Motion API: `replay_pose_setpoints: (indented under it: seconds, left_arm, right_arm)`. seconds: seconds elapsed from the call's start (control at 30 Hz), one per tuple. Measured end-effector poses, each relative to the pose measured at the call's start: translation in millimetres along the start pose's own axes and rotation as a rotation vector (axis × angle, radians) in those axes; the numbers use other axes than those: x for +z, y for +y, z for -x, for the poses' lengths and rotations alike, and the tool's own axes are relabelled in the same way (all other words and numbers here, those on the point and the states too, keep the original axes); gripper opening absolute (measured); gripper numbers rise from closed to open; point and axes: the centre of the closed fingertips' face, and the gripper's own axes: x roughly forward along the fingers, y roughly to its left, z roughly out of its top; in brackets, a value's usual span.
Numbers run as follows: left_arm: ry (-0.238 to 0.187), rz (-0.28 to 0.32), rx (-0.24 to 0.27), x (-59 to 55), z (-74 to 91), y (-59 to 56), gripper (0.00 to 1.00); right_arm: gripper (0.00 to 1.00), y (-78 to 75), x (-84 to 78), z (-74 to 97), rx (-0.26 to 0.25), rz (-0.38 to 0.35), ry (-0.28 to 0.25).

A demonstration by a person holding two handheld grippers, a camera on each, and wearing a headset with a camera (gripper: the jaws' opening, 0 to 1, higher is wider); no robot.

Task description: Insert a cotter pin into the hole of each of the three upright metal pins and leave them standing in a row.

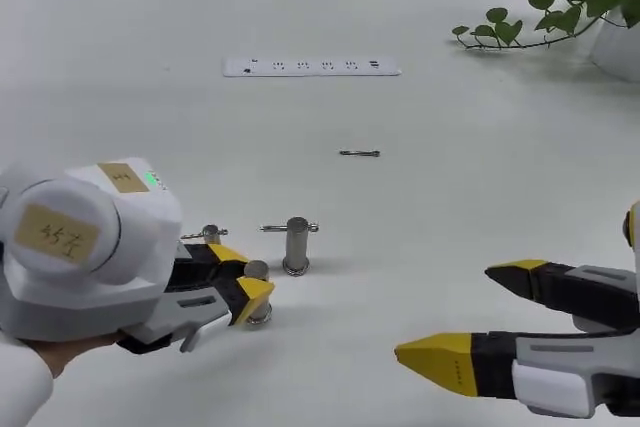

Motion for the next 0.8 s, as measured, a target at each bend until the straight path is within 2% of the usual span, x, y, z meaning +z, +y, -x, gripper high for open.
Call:
replay_pose_setpoints:
  seconds: [0.4,0.7,0.8]
  left_arm:
    - [-0.002,0.0,-0.004,-1.2,-1.4,-2.7,0.09]
    - [-0.002,-0.028,-0.01,-1.4,-1.2,-5.4,0.1]
    - [-0.008,-0.01,-0.011,-1.3,-1.3,-5.2,0.1]
  right_arm:
    - [0.82,-1.3,-0.3,0.3,-0.002,0.002,0.0]
    - [0.82,-0.1,-2.2,0.2,0.002,0.006,0.005]
    - [0.82,0.7,-2.1,0.2,0.003,0.008,0.004]
